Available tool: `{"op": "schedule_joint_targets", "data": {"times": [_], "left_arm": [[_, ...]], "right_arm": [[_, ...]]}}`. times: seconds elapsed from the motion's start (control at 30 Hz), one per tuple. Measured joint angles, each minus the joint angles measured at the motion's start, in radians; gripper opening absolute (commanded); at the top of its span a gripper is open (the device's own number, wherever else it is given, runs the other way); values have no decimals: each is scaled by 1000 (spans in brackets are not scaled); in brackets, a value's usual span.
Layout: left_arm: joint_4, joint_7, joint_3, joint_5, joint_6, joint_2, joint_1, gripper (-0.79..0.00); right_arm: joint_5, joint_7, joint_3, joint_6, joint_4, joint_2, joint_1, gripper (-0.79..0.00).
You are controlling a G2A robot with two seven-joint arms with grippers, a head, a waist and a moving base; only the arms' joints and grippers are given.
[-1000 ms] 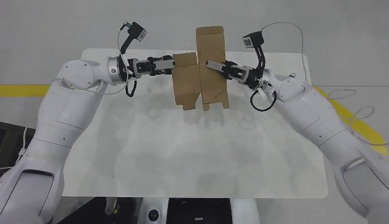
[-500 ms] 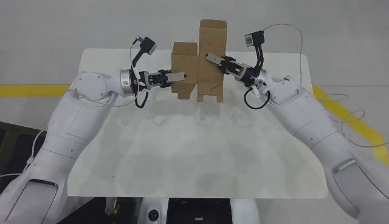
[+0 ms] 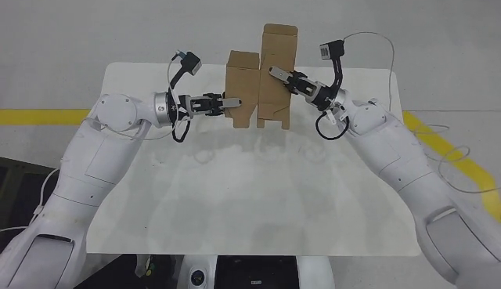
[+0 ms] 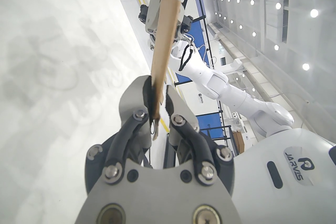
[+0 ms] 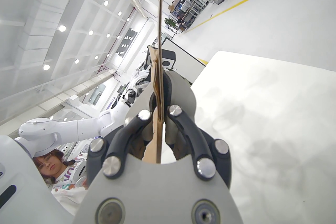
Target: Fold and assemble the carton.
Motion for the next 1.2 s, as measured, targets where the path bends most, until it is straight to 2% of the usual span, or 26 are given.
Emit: {"op": "schedule_joint_targets", "data": {"times": [0.07, 0.1, 0.13, 0.17, 0.43, 0.6, 0.9, 1.1, 1.13, 1.2], "left_arm": [[5, -3, 1, -4, 7, -2, -2, -785], [7, -5, 2, -6, 10, -2, -3, -785], [9, -8, 2, -9, 13, -3, -4, -785], [12, -11, 3, -12, 16, -4, -6, -785], [46, -77, -10, -35, 42, -5, -37, -785], [91, -176, -16, -36, 105, -2, -80, -785], [183, -452, 10, -66, 158, 0, -142, -785], [186, -465, 74, -59, 144, 8, -146, -785], [185, -465, 82, -64, 140, 11, -147, -785], [181, -465, 98, -81, 135, 19, -150, -785]], "right_arm": [[-8, 6, 10, 2, -1, -1, -3, -782], [-11, 8, 15, 2, -1, -2, -4, -566], [-13, 10, 19, 2, -2, -3, -5, -419], [-17, 13, 24, 2, -3, -4, -7, 0], [-12, 75, 79, -18, 15, 3, -18, 0], [24, 188, 127, -4, 10, 23, -29, 0], [145, 498, 198, 118, -25, 61, -61, 0], [164, 608, 202, 222, -82, 72, -83, 0], [164, 623, 200, 237, -90, 73, -86, -6], [167, 652, 195, 266, -107, 74, -91, -123]]}}
